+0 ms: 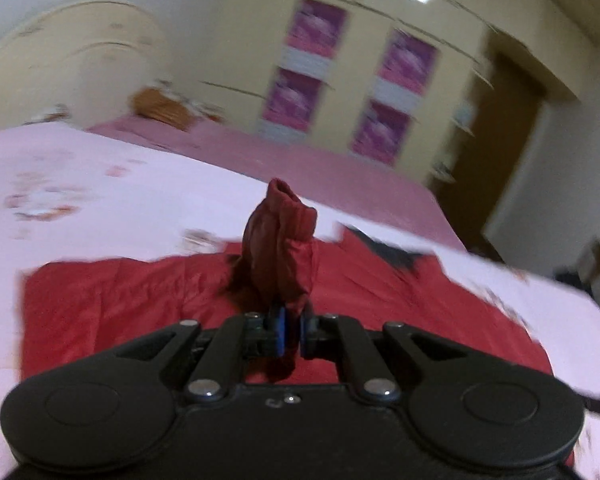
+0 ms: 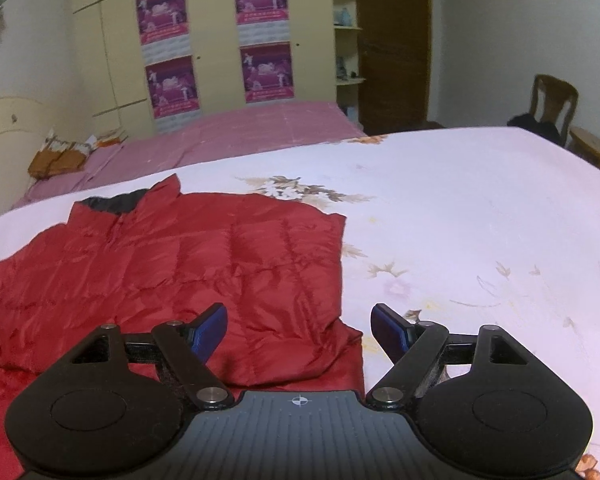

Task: Fold large clothes
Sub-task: 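Grasp the other red sleeve cuff with the left gripper and lift it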

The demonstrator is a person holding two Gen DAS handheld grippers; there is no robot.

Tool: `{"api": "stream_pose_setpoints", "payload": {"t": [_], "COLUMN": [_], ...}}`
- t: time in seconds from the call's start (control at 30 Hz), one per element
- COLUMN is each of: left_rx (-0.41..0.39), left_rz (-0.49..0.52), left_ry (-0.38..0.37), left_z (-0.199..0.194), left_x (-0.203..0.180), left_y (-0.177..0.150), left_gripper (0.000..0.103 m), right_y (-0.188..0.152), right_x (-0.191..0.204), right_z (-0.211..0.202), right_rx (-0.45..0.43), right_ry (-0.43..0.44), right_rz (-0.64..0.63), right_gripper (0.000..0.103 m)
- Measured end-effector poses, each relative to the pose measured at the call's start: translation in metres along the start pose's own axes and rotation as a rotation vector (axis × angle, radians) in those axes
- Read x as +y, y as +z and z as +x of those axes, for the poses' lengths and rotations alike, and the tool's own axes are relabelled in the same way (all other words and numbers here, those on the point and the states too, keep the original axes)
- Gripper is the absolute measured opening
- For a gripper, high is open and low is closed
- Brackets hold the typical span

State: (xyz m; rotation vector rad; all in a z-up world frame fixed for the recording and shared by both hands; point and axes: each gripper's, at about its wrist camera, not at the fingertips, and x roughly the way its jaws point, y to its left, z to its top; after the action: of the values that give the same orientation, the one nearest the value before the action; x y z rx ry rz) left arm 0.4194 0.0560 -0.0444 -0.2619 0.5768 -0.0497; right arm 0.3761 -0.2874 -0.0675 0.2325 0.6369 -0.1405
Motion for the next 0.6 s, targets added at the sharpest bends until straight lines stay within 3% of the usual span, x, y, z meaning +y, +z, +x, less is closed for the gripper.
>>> {"api": "stream_pose_setpoints", "payload": {"t": [0.23,0.4,0.6], "left_rx": [0.107,0.155,0.191], "left_rz": [0.177,0.28,0.343], "left_ry": [-0.134,-0.223,-0.282], "left_z": [0.045,0.054,0.069], "left_x": [-0.069,-0.119,-0.157], "left_y": [-0.021,-0.046,-0.065], "left_gripper": [0.006,0.006,0.006], "right_y": [0.006,0.008,0.012], "right_x": [-0.013,-0.023,-0.045], "right_z": [0.002,0.002,0.002], "right_rx": [-0.012,-0.012,-0.008], "right_ry": [-0.003,-0.005,-0.034], "right_rz": [0.065,0.088,0.119], "right_gripper": [0.078,0.078,0.078]}}
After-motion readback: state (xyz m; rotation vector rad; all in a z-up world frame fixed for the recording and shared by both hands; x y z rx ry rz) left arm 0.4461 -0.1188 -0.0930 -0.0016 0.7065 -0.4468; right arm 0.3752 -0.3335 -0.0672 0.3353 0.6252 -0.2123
